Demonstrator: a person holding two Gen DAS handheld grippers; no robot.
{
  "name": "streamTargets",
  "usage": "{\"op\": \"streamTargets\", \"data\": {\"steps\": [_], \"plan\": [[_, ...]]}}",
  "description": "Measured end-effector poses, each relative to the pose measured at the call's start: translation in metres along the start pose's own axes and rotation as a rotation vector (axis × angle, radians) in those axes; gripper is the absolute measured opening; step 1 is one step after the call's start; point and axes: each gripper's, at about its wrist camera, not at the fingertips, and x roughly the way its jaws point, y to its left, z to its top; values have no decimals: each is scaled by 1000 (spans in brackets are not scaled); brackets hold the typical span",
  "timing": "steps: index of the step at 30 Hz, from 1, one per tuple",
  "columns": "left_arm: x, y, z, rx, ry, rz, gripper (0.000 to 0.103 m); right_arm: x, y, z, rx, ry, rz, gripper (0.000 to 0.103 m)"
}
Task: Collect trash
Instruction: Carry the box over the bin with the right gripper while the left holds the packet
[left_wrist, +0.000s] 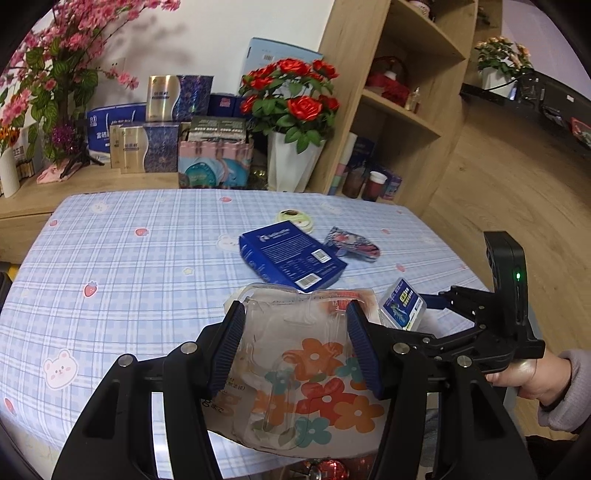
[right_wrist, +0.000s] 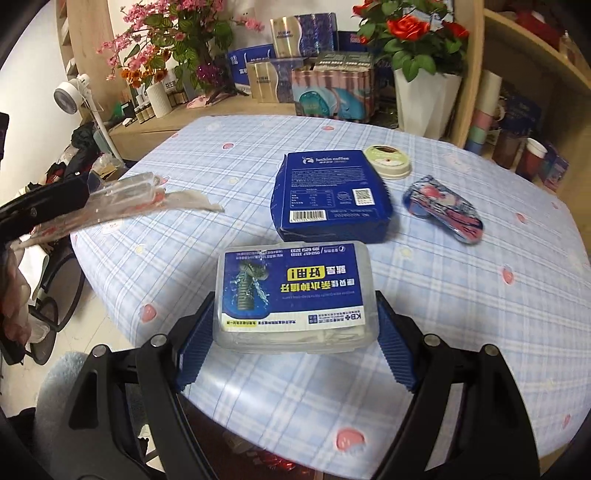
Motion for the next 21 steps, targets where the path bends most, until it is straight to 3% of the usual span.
{"op": "streamTargets", "data": {"steps": [9,21], "plan": [[-40,-28,-7,4,-31,-27,55,-43,2,-47,53,-9,-17,80],[-75,-58,-43,7,-30,-62,55,-71,23,-107,58,41,0,80]]}}
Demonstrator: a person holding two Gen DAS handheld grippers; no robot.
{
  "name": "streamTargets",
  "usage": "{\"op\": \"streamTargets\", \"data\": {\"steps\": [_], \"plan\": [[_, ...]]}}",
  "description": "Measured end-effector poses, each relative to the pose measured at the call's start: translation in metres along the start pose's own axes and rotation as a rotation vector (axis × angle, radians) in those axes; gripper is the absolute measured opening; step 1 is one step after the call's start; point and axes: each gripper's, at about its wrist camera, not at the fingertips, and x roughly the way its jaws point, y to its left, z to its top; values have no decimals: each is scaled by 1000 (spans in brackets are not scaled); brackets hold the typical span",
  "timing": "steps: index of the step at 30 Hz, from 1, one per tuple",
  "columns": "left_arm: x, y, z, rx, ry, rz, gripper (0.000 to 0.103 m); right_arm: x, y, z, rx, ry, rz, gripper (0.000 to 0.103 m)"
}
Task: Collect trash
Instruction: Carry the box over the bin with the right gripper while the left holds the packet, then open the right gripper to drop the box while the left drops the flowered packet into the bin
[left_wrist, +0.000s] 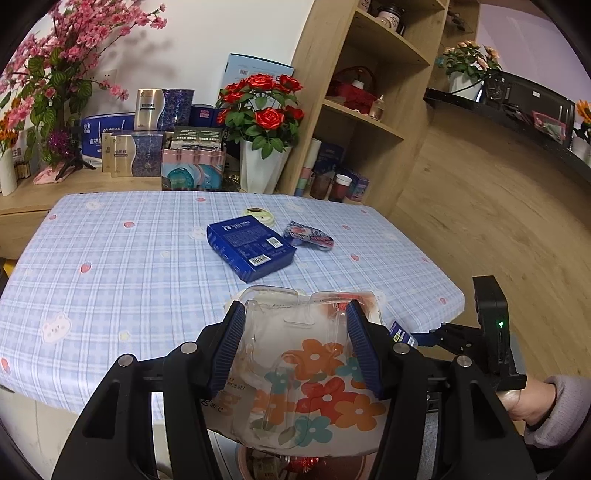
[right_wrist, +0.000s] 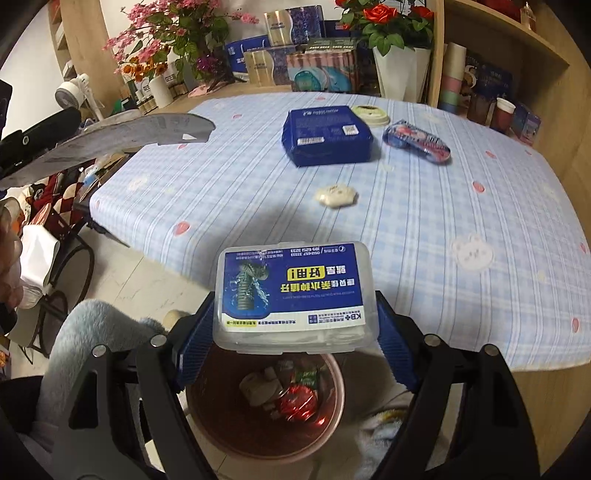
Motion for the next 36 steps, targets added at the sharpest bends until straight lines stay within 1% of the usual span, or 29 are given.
{"op": "streamTargets", "data": {"steps": [3,12,13,15,18,21,26,29,32,36], "plan": [[-6,-5,-7,2,1,-2,55,-3,7,-12,-11,15,7,80],[-19,-12,-19,-2,0,-7,55,-3,23,-33,-31,67,29,80],[-19,-13,-20,-2,1,-8,55,-3,25,-35,-34,72,32,81],[-20,-13,-23,-2,4,-8,55,-4,27,-36,-40,71,34,87],[-21,-13,-25,-5,8,-11,55,-8,29,-36,-39,59,36,89],[-21,-14,-28,-6,12,-12,55,-13,25,-32,-35,37,12,91],[-18,-19,-34,7,29,-18,55,-28,2,-22,18,-32,-67,95],[-12,-26,-41,20,52,-28,55,-41,-18,-18,78,-87,-120,97],[-4,-32,-49,28,79,-40,55,-51,-35,-18,126,-125,-150,97],[9,-42,-60,46,125,-53,56,-57,-52,-19,161,-145,-173,97]]}}
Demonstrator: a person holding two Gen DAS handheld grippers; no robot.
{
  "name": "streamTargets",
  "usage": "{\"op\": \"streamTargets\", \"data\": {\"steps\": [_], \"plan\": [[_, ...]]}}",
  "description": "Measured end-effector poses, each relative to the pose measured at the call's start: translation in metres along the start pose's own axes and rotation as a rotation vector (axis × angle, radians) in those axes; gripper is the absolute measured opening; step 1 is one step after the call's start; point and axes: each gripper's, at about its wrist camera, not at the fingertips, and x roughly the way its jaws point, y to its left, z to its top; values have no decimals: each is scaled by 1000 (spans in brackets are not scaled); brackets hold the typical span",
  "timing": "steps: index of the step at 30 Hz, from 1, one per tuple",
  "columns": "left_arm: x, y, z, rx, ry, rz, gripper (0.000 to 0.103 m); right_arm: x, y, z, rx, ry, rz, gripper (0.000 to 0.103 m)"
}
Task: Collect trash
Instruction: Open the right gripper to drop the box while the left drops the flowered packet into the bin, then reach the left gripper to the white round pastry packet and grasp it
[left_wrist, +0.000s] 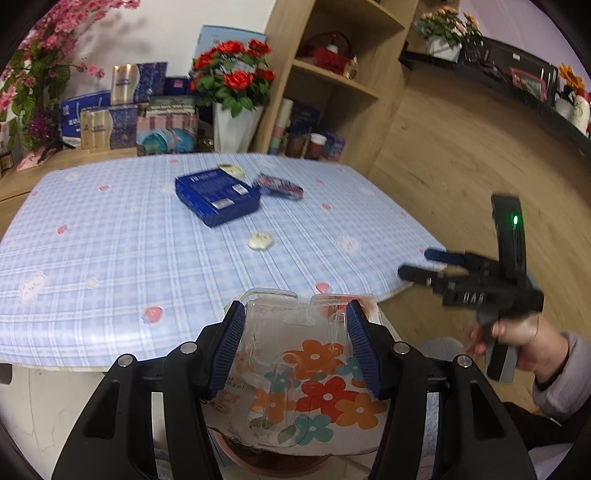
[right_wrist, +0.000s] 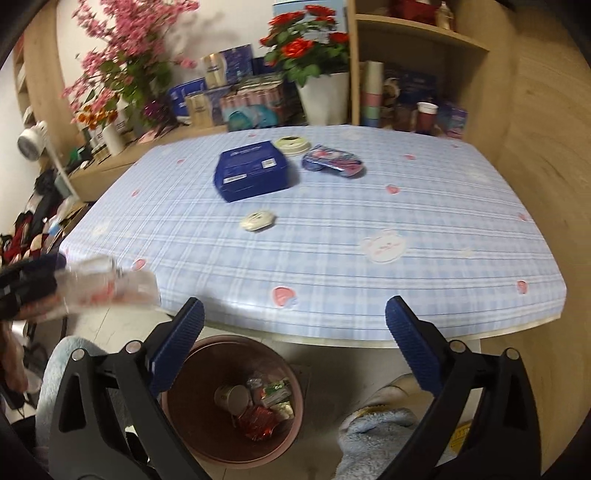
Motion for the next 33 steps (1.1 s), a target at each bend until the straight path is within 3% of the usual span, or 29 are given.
{"op": "streamTargets", "data": {"steps": [5,9,11,23,33], "plan": [[14,-10,-4,17,39,-17,57,0,-11,-4,22,1,-7,97],[18,-15,-4,22,53,-42,73,2,-14,-6,31,6,-4,97],[18,-16,-3,32,49,-27,75,3,-14,-8,32,9,-5,97],[13,13,4,-16,6,114,76,9,-15,-8,35,20,-4,97],[27,19,15,15,-7,155,76,21,-18,-4,30,27,-26,97]]}}
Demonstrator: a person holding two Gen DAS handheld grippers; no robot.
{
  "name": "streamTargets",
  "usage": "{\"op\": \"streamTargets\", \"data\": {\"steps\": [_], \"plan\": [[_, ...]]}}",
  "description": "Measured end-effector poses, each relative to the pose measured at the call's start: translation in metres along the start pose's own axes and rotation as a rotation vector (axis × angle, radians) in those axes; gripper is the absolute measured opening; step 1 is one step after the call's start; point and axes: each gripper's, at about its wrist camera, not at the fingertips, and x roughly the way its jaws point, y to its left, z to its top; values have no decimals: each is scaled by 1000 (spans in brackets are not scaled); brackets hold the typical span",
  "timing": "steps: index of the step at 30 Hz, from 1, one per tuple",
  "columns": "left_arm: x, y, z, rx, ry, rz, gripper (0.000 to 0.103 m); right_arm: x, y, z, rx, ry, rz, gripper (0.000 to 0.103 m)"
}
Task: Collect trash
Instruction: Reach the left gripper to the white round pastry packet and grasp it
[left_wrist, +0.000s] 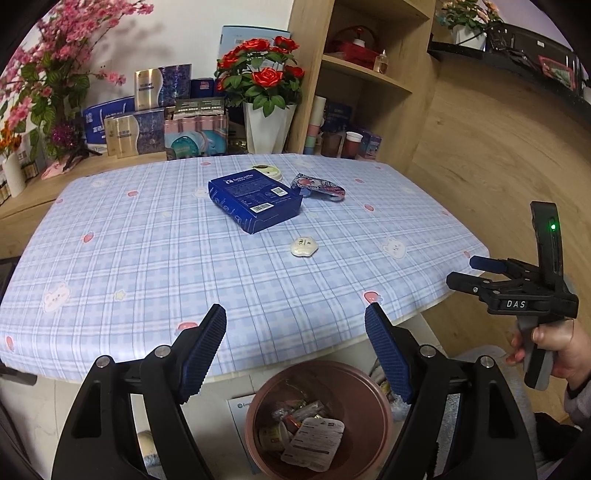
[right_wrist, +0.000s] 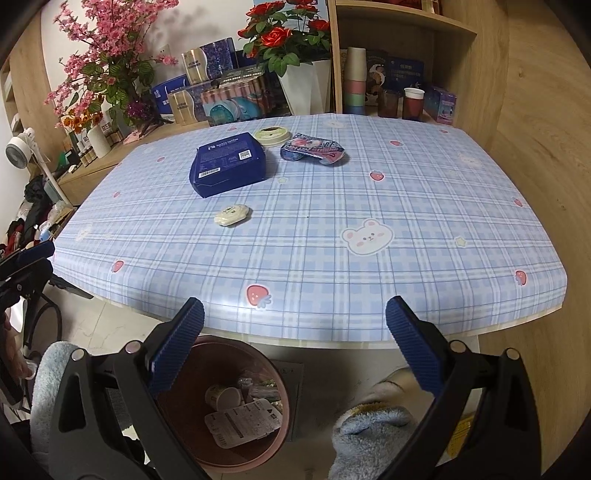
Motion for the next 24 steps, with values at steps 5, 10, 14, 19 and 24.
{"op": "streamTargets", "data": {"steps": [5,10,14,19,24], "plan": [[27,-3,12,30,18,-16,76,13,-8,9,2,6,-6,97],[69,-10,27,75,65,-49,76,31,-15,22,-1,14,-11,97],[115,-15,42,100,117,-83,73,53,-24,33,4,27,-8,97],[183,-17,59,109,200,-104,65,80,-37,48,7,47,-8,97],[232,-14,67,156,261,-117,54,105,-49,60,7,64,-2,97]]}}
